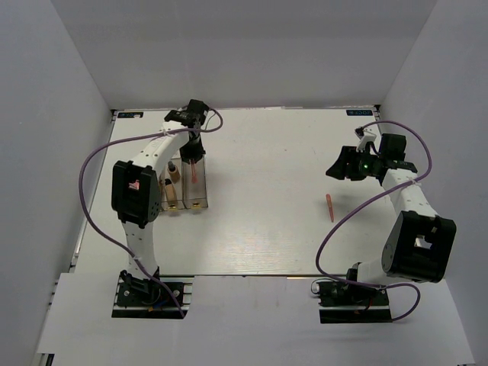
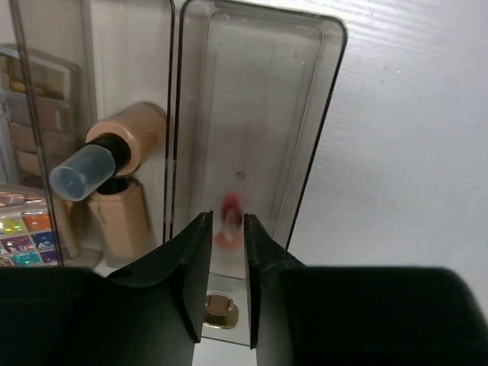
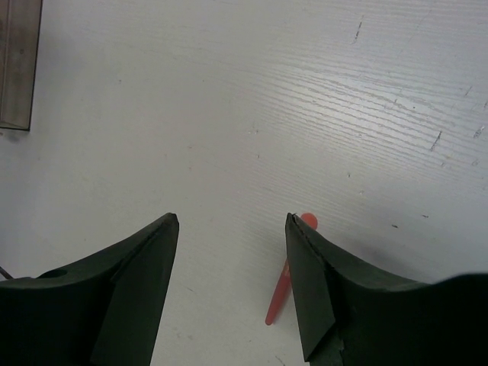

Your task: Organize the makeup

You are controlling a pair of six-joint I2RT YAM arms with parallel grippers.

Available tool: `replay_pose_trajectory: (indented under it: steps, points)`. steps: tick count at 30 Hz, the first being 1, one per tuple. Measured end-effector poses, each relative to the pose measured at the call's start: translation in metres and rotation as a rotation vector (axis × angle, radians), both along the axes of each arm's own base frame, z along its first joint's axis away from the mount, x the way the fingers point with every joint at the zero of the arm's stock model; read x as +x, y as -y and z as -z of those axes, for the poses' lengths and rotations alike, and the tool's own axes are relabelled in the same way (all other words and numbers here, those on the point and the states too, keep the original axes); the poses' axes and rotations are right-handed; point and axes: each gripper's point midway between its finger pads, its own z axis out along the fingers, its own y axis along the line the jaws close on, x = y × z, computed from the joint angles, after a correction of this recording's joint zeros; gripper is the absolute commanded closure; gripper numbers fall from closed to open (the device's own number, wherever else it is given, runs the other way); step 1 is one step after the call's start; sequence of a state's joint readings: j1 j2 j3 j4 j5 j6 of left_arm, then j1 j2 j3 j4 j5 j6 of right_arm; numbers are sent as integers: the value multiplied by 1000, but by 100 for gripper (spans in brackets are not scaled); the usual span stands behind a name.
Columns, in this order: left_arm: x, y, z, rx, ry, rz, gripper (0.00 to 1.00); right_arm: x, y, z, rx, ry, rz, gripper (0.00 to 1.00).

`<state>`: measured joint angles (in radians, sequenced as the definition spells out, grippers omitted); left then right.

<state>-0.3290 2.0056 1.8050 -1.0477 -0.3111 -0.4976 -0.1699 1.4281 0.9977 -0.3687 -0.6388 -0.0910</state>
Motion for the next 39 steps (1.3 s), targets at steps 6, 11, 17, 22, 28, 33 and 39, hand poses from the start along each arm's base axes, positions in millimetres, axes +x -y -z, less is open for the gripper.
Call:
replay_pose_trajectory:
  steps: [6,11,17,22,28,33,39]
  points:
    - [-7,-1,24,18,-76,13,47,-4,1,8,-16,-24,-16,33]
    - [-7,-1,24,17,-78,14,45,-10,4,24,-55,-78,-27,32]
    - [-4,11,12,-40,-36,57,25,-16,19,56,-185,-206,-14,31]
    - [-21,41,-33,-242,119,171,2,-27,29,76,-305,-278,-27,38]
    - [-47,62,-116,-438,381,294,2,-39,24,100,-391,-373,-73,50]
    - [-62,64,-148,-497,501,331,2,-46,17,108,-448,-405,-100,51]
    - [-83,58,-143,-516,517,322,2,-49,13,117,-503,-434,-104,57]
